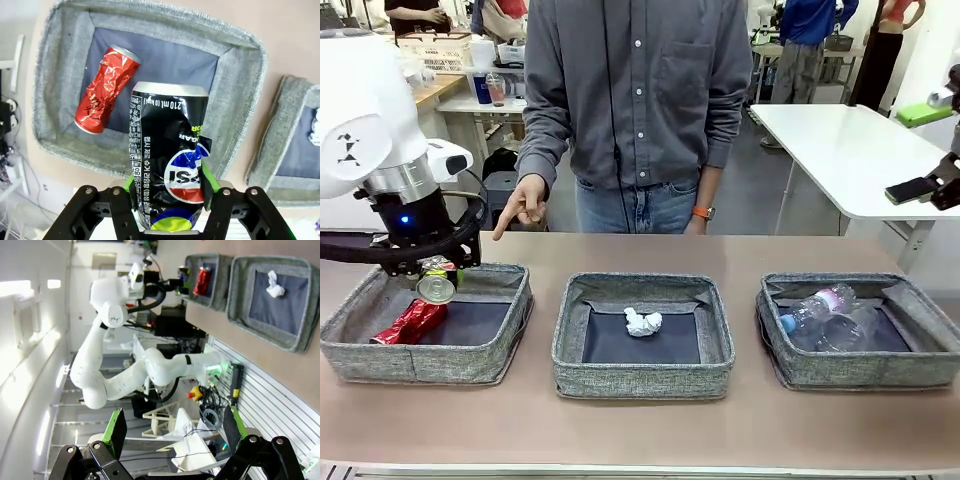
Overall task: Sort the waste into the appropriate baskets.
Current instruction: Place the picked waste into the Fabric basket indicated by the person.
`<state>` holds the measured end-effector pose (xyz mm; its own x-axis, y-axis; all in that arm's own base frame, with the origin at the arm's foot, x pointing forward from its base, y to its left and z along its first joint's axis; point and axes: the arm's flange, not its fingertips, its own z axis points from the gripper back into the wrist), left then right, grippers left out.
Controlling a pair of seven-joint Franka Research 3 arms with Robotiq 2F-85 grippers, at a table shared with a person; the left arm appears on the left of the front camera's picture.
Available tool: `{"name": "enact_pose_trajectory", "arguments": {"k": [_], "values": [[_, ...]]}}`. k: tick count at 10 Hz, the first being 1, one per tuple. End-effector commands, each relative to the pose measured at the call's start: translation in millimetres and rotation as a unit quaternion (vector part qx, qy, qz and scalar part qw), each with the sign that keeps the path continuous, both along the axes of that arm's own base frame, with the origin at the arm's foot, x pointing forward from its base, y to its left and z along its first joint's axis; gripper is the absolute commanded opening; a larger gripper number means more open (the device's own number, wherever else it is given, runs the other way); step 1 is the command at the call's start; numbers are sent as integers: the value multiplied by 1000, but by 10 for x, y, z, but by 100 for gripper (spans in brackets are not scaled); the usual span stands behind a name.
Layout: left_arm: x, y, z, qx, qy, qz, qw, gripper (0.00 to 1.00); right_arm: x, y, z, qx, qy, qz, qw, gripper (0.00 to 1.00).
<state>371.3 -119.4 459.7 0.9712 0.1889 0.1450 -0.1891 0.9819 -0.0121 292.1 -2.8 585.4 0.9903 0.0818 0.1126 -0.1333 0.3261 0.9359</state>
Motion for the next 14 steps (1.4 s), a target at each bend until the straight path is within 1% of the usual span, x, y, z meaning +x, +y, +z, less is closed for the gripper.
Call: {"name": "enact_pose_trajectory", "arguments": {"k": [1,4,6,7,8,14], "values": [[4,-10,17,-4,-5,17,1000,43,23,16,17,2,-6,-5,1000,100],[13,-21,18,-23,0,28,999,43,23,16,17,2,-6,-5,1000,100],[18,-24,16,-21,6,26,999,43,23,16,17,2,-6,-5,1000,100],[23,-24,13,-22,12,23,999,93,23,16,17,2,-6,-5,1000,100],[25,-21,16,-22,13,20,999,100,23,16,17,2,-6,-5,1000,100],[31,-11,13,-28,15,20,999,100,23,16,17,2,-6,-5,1000,100]]}}
